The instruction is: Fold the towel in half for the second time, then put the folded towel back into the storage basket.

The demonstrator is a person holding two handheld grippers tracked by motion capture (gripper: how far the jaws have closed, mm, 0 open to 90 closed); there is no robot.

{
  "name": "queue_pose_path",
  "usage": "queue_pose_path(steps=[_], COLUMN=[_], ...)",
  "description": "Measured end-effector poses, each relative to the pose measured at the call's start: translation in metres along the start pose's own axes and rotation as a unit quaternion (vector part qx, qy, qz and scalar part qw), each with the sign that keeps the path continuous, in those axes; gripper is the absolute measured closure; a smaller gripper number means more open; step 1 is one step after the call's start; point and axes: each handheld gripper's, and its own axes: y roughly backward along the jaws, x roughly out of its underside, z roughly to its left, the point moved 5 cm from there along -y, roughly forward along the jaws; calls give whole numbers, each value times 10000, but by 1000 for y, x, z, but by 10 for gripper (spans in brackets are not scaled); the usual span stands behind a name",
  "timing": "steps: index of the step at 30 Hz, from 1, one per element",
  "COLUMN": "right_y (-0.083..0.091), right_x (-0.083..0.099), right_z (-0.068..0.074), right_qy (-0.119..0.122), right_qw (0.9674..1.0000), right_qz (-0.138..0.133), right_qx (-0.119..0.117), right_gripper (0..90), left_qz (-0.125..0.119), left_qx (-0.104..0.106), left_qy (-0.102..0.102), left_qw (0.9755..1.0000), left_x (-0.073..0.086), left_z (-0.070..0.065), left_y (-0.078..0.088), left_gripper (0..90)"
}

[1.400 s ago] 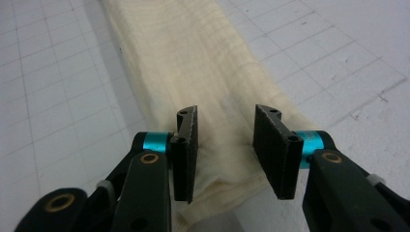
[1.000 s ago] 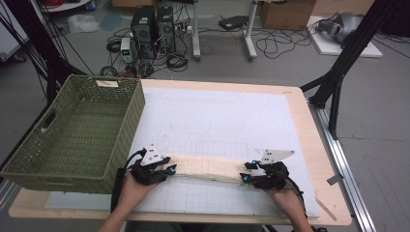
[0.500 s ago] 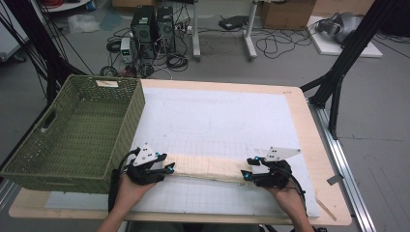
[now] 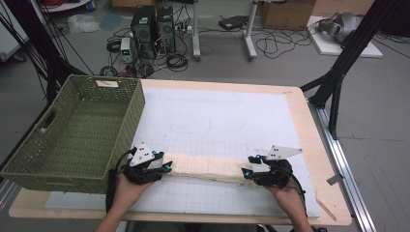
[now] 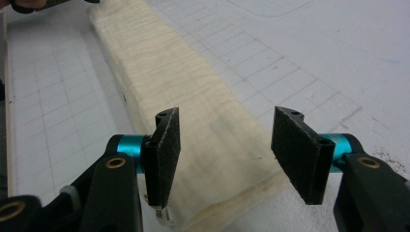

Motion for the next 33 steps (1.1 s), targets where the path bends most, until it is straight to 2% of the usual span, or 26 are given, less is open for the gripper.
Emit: queue_pose_path(steps=[6, 23, 28, 33], right_y=[3, 1, 2, 0], right_x=[1, 3, 3, 2], right_z=[-2, -4, -7, -9], right_qy=[-47, -91, -123, -161], right_qw=[9999, 9997, 9993, 9988], right_qz=[-5, 87, 117, 171], right_qx=[105, 218, 330, 430], right_gripper=[431, 417, 414, 414], left_qz=[20, 87, 176, 363], left_qx=[12, -9, 28, -34], left_qy=[-12, -26, -49, -84], left_qw=[10000, 10000, 9998, 9993], left_x=[0, 2, 3, 7], left_z=[-1, 0, -1, 2], left_y=[-1, -3, -4, -6], left_gripper=[517, 494, 491, 492])
